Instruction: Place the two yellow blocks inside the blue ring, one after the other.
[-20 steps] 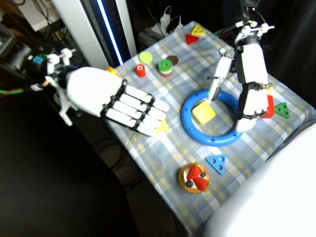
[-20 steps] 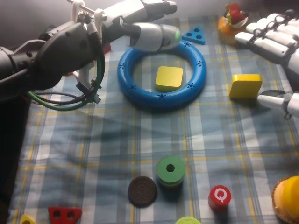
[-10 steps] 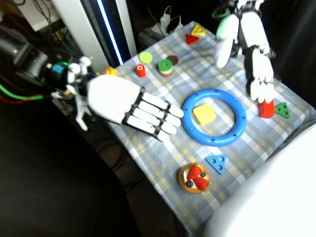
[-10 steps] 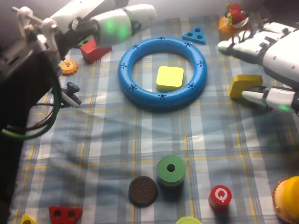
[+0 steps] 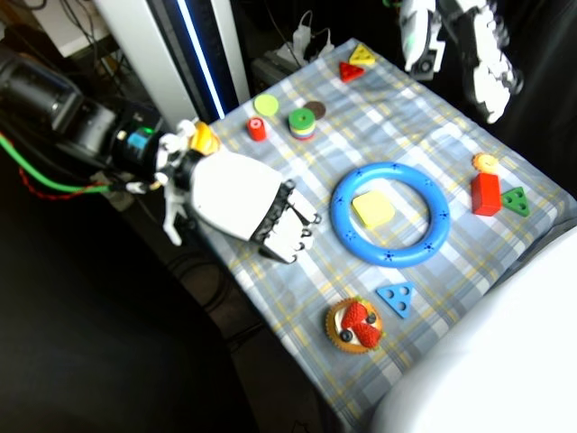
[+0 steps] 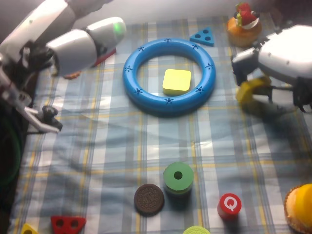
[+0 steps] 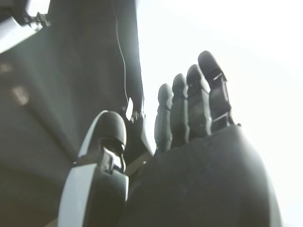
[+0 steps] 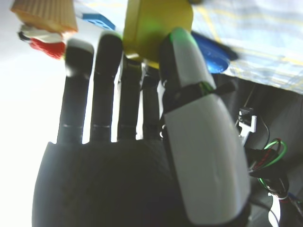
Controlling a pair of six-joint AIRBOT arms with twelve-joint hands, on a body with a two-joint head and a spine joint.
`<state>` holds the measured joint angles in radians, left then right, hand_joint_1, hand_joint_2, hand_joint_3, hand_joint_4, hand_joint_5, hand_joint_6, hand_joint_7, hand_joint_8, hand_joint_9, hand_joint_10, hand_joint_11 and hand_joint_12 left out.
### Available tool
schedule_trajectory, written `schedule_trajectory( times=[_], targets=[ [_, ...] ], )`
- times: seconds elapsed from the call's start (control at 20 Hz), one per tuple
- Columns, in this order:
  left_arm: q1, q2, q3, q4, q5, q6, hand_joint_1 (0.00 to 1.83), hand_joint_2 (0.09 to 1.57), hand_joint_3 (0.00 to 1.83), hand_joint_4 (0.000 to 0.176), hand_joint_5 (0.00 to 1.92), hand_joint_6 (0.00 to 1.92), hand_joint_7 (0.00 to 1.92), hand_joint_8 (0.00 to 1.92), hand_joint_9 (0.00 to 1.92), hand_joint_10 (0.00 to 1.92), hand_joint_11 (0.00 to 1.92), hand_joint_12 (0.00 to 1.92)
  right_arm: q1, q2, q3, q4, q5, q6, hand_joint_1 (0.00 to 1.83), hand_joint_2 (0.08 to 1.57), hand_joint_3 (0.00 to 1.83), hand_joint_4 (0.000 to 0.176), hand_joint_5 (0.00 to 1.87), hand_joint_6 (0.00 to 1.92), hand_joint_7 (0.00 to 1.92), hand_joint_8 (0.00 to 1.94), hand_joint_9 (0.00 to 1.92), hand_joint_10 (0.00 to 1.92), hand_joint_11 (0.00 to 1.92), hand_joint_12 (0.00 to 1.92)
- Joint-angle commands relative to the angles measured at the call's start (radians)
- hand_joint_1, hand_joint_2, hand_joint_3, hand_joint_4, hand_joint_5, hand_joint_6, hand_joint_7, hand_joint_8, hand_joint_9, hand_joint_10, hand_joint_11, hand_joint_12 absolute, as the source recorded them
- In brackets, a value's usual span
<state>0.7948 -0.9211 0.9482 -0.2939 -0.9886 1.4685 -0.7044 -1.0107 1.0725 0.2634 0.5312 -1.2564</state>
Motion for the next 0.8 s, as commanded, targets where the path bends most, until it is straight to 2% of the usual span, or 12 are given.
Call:
schedule_trajectory(
  times=[0.0, 0.1, 0.15, 0.2, 0.3, 0.35, 0.45, 0.5, 0.55, 0.6, 0.65, 0.75],
  targets=[
    [0.007, 0.014, -0.004, 0.013, -0.181, -0.027, 0.34, 1.43, 0.0, 0.022, 0.28, 0.0, 0.23, 0.0, 0.12, 0.0, 0.0, 0.33, 0.032, 0.003, -0.005, -0.04, 0.131, -0.001, 1.16, 1.26, 0.01, 0.0, 0.65, 1.36, 0.81, 1.45, 0.67, 1.48, 0.59, 1.86],
    [0.071, 0.025, -0.013, 0.012, -0.259, -0.103, 0.34, 1.43, 0.0, 0.019, 0.29, 0.0, 0.24, 0.0, 0.16, 0.01, 0.0, 0.61, 0.08, 0.001, -0.01, -0.096, 0.13, -0.001, 1.17, 1.26, 0.0, 0.0, 0.64, 1.35, 0.82, 1.44, 0.71, 1.5, 0.63, 1.88],
    [0.093, 0.028, -0.018, 0.011, -0.282, -0.12, 0.37, 1.42, 0.0, 0.019, 0.3, 0.01, 0.24, 0.0, 0.16, 0.01, 0.0, 0.71, 0.096, -0.004, -0.009, -0.112, 0.127, -0.001, 1.17, 1.26, 0.0, 0.0, 0.64, 1.36, 0.81, 1.44, 0.69, 1.49, 0.56, 1.91],
    [0.119, 0.035, -0.031, 0.006, -0.316, -0.133, 0.38, 1.42, 0.0, 0.033, 0.28, 0.01, 0.21, 0.0, 0.14, 0.0, 0.0, 0.65, 0.128, -0.019, -0.001, -0.134, 0.116, -0.001, 1.16, 1.26, 0.0, 0.0, 0.65, 1.37, 0.8, 1.44, 0.66, 1.47, 0.5, 1.91],
    [0.158, 0.045, -0.047, 0.003, -0.36, -0.151, 0.38, 1.42, 0.0, 0.036, 0.28, 0.0, 0.21, 0.0, 0.14, 0.0, 0.0, 0.61, 0.161, -0.049, 0.02, -0.152, 0.089, -0.001, 1.17, 1.25, 0.0, 0.0, 0.66, 1.35, 0.82, 1.42, 0.69, 1.46, 0.53, 1.89],
    [0.182, 0.046, -0.051, 0.0, -0.385, -0.17, 0.4, 1.44, 0.0, 0.031, 0.28, 0.0, 0.19, 0.01, 0.12, 0.01, 0.0, 0.43, 0.184, -0.077, 0.04, -0.164, 0.064, -0.001, 1.2, 1.24, 0.0, 0.0, 0.67, 1.3, 0.83, 1.4, 0.75, 1.43, 0.63, 1.76],
    [0.204, 0.046, -0.054, -0.012, -0.409, -0.186, 0.42, 1.44, 0.0, 0.028, 0.29, 0.01, 0.22, 0.01, 0.14, 0.02, 0.0, 0.45, 0.222, -0.134, 0.082, -0.176, 0.016, -0.001, 1.19, 1.24, 0.0, 0.0, 0.68, 1.27, 0.83, 1.45, 0.78, 1.42, 0.69, 1.77],
    [0.209, 0.046, -0.054, -0.018, -0.412, -0.191, 0.42, 1.44, 0.0, 0.033, 0.29, 0.01, 0.24, 0.01, 0.16, 0.03, 0.0, 0.52, 0.238, -0.168, 0.108, -0.179, -0.01, -0.001, 1.19, 1.25, 0.0, 0.0, 0.68, 1.26, 0.82, 1.48, 0.76, 1.47, 0.7, 1.79],
    [0.21, 0.046, -0.053, -0.02, -0.412, -0.192, 0.44, 1.44, 0.0, 0.008, 0.31, 0.01, 0.27, 0.01, 0.19, 0.03, 0.0, 0.6, 0.247, -0.191, 0.127, -0.18, -0.032, -0.002, 1.2, 1.23, 0.0, 0.0, 0.71, 1.23, 0.86, 1.4, 0.8, 1.34, 0.72, 1.67],
    [0.21, 0.044, -0.052, -0.022, -0.412, -0.192, 0.48, 1.43, 0.0, 0.0, 0.31, 0.01, 0.29, 0.01, 0.21, 0.03, 0.0, 0.71, 0.254, -0.218, 0.151, -0.18, -0.058, -0.003, 1.18, 1.22, 0.0, 0.0, 0.74, 1.23, 0.83, 1.38, 0.76, 1.25, 0.62, 1.64],
    [0.21, 0.044, -0.05, -0.023, -0.411, -0.193, 0.5, 1.43, 0.0, 0.0, 0.32, 0.01, 0.3, 0.01, 0.23, 0.03, 0.0, 0.78, 0.256, -0.238, 0.171, -0.178, -0.078, -0.003, 1.17, 1.22, 0.0, 0.001, 0.77, 1.25, 0.8, 1.35, 0.67, 1.05, 0.44, 1.59],
    [0.21, 0.04, -0.044, -0.026, -0.408, -0.203, 0.5, 1.42, 0.0, 0.0, 0.34, 0.01, 0.3, 0.0, 0.23, 0.03, 0.0, 0.78, 0.26, -0.257, 0.19, -0.169, -0.097, -0.003, 1.16, 1.26, 0.0, 0.0, 0.6, 1.42, 0.81, 1.39, 0.57, 0.95, 0.27, 1.59]
  ],
)
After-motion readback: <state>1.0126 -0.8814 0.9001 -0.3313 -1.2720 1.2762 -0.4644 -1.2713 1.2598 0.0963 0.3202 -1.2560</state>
